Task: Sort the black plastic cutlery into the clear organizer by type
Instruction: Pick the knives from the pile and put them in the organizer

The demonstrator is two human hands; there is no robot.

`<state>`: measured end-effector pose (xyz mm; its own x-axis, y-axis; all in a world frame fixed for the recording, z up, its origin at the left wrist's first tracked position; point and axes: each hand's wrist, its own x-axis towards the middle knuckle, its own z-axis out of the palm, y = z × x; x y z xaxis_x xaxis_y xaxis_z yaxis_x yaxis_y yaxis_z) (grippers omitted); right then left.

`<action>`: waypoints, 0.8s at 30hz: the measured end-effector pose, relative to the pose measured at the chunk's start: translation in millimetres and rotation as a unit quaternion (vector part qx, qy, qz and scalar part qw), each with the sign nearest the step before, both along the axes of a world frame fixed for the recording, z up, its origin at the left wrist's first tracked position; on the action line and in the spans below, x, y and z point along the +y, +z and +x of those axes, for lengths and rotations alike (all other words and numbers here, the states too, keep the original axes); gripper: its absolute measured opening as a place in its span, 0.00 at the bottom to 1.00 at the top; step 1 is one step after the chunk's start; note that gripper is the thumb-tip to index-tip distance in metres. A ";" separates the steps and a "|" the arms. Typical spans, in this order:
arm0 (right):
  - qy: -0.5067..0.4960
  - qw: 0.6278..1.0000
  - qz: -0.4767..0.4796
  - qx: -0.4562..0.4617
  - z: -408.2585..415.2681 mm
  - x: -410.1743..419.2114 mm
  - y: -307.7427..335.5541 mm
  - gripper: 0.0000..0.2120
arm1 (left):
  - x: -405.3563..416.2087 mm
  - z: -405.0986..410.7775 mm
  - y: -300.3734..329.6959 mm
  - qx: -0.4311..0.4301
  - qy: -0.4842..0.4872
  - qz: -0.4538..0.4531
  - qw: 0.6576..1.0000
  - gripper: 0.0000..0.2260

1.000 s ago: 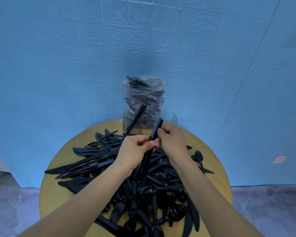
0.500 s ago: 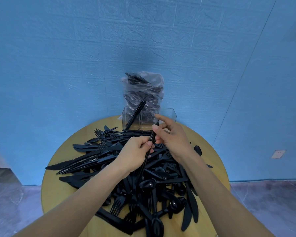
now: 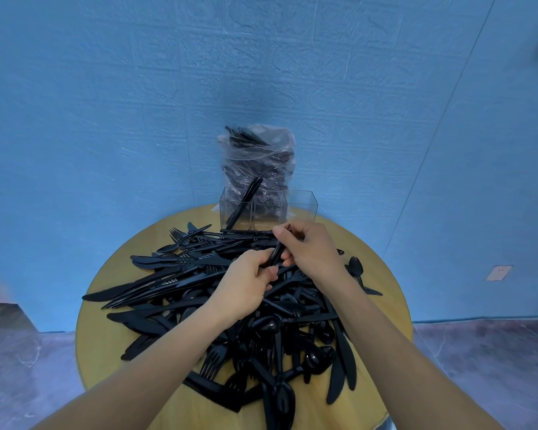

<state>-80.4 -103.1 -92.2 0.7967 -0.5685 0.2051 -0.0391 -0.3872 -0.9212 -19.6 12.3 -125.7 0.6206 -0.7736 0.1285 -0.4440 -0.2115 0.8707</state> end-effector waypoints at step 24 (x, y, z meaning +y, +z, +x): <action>-0.135 0.967 -0.132 0.170 -44.2 -36.9 -47.1 0.11 | 17.9 -7.4 -12.9 0.148 0.106 -0.038 0.983 0.13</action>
<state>-124.5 -140.0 -139.2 0.6727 -0.7294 0.1240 -0.4552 -0.5401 -0.7079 -27.0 30.2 -138.6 0.7854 -0.6183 -0.0289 -0.1226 -0.2013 0.9718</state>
